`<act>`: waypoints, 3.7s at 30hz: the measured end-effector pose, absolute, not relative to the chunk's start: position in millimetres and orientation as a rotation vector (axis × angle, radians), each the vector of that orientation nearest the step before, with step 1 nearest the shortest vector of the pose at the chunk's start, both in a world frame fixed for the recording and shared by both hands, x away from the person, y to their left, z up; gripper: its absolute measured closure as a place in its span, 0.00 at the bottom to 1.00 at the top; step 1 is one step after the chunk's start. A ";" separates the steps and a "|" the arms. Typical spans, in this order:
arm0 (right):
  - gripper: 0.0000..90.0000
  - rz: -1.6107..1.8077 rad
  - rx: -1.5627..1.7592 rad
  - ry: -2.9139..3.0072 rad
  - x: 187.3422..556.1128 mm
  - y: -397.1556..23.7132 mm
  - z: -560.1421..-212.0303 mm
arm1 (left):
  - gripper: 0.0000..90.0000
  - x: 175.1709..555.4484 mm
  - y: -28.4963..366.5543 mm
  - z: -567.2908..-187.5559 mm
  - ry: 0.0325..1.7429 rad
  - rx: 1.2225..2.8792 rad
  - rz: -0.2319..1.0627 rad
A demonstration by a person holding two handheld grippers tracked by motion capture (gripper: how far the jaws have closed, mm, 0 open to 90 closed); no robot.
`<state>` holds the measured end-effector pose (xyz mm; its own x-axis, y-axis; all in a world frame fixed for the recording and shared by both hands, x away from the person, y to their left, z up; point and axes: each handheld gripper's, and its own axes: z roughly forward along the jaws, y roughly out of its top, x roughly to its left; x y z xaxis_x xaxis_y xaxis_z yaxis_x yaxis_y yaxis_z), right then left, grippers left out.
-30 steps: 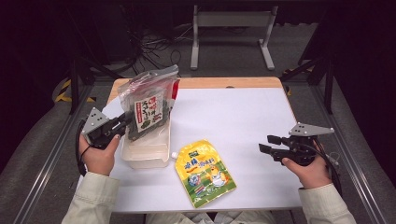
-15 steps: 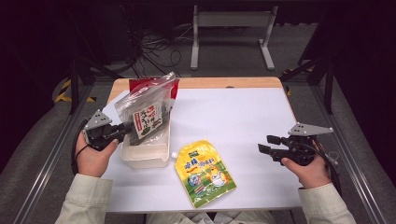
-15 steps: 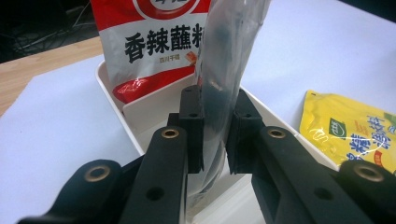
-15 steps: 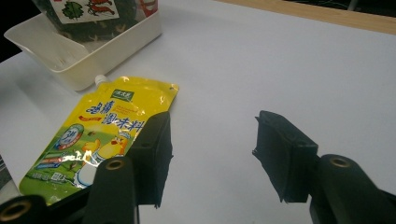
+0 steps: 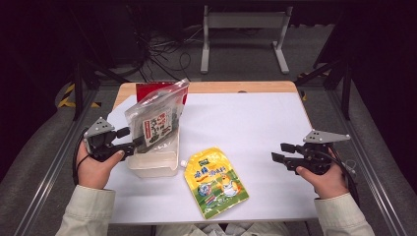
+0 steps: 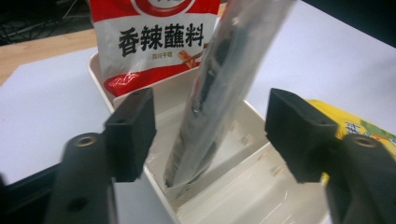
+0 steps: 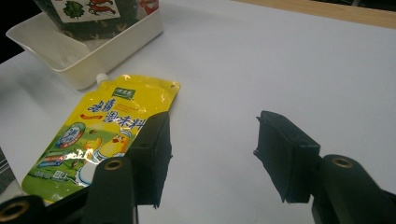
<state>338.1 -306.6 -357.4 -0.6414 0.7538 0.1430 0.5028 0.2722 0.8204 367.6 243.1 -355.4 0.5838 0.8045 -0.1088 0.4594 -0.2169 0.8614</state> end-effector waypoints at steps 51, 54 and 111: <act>0.37 1.239 0.993 2.508 365.0 -224.8 -382.5 | 0.13 289.5 246.2 -369.9 0.895 2.010 0.369; 0.37 1.236 1.001 2.520 366.7 -219.4 -386.0 | 0.14 289.5 241.8 -370.4 0.892 2.020 0.349; 0.09 1.090 1.042 2.713 392.2 -161.4 -448.7 | 0.13 296.0 228.4 -381.8 0.839 2.037 0.273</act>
<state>392.2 -161.4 -448.7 -0.7738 0.6001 0.2028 0.5737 0.5282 0.6260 296.0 228.4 -381.8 0.7465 0.6545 -0.1200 0.4584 -0.3751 0.8057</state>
